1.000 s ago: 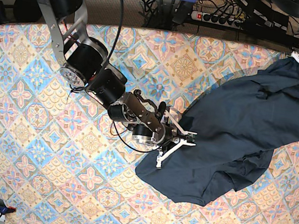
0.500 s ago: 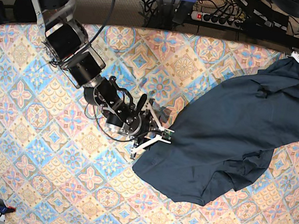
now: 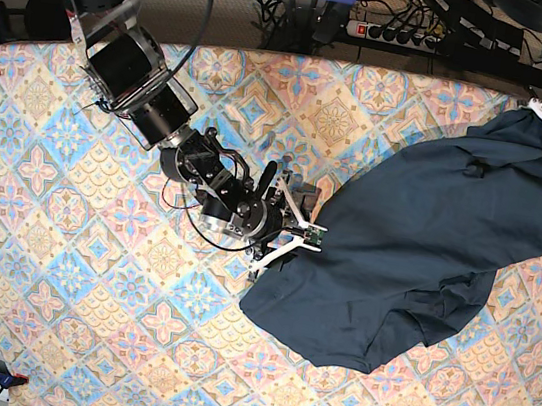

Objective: Layout the t-shirt on the table in an organized manner, then fold the t-shirt properly
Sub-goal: 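Lift the shirt with both grippers and swing it across the table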

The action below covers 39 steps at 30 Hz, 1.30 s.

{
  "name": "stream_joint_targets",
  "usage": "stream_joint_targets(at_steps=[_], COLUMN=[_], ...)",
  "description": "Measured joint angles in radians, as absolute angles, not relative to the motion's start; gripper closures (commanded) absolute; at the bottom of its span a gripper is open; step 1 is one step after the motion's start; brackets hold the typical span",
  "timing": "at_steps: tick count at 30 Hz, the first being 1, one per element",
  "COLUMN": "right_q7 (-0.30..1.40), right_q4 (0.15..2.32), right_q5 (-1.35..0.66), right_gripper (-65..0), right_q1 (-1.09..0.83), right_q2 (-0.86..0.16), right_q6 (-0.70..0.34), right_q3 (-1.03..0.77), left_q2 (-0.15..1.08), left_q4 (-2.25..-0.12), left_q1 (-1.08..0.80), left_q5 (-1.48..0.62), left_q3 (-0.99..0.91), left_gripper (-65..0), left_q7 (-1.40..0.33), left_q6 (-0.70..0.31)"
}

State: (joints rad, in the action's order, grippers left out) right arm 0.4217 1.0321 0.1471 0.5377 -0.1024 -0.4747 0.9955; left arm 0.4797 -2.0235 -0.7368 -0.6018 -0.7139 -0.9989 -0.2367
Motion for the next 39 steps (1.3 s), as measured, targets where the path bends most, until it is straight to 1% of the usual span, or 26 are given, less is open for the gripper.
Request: stream_joint_targets(at_steps=[6,11,13,16,18,21,23,24,26,28,30,31,35,39], right_q7=[0.350,0.322,0.332,0.380,0.376,0.375,0.378,0.382,0.390,0.388,0.383,0.382,0.388,0.393], right_q4=[0.966,0.929,0.925,0.916,0.915,0.914,0.914,0.909,0.908,0.907,0.908,0.916,0.986,1.069], right_q5=[0.125,0.114,0.118,0.156,0.147,0.144,0.146,0.149,0.152,0.151,0.172,0.201,0.282,0.282], right_gripper=[-33.4,-33.4,-33.4,-33.2,-31.8,-27.3,-22.4,-18.7,-8.3,-0.3,-0.2,-1.1,-0.8,-0.8], right_q1=[0.546,0.551,0.551,0.552,0.554,0.555,0.561,0.563,0.565,0.570,0.570,0.570,0.570,0.580], right_q2=[-0.100,-0.094,-0.073,-0.007,0.019,0.027,0.014,0.006,0.002,0.007,0.019,0.020,0.012,-0.016], right_q6=[-0.474,-0.474,-0.473,-0.453,-0.482,-0.488,-0.484,-0.481,-0.474,-0.487,-0.490,-0.493,-0.490,-0.485], right_q3=[0.994,0.988,0.986,0.980,0.982,0.984,0.983,0.981,0.979,0.974,0.921,0.880,0.693,0.607], left_q2=[0.479,0.479,0.480,0.479,0.480,0.479,0.479,0.480,0.480,0.479,0.479,0.479,0.479,0.476], left_q4=[-2.024,-2.024,-2.024,-2.024,-2.024,-2.024,-2.024,-2.024,-2.024,-2.024,-2.024,-2.024,-2.023,-2.024], left_q1=[-0.736,-0.734,-0.734,-0.735,-0.735,-0.735,-0.737,-0.737,-0.737,-0.736,-0.731,-0.728,-0.674,-0.613], left_q5=[-0.603,-0.604,-0.604,-0.607,-0.606,-0.607,-0.607,-0.606,-0.607,-0.607,-0.606,-0.606,-0.603,-0.611], left_q3=[-0.714,-0.714,-0.714,-0.714,-0.714,-0.714,-0.714,-0.714,-0.714,-0.714,-0.714,-0.714,-0.714,-0.713], left_gripper=[0.0,0.0,0.0,0.0,0.0,0.0,0.0,0.0,0.0,0.0,0.0,0.0,0.0,0.0], left_q7=[-0.999,-0.999,-0.999,-0.999,-0.999,-0.999,-0.999,-0.999,-0.999,-0.999,-0.999,-0.999,-1.000,-1.003], left_q6=[-0.237,-0.237,-0.237,-0.237,-0.236,-0.237,-0.237,-0.236,-0.237,-0.237,-0.237,-0.237,-0.236,-0.237])
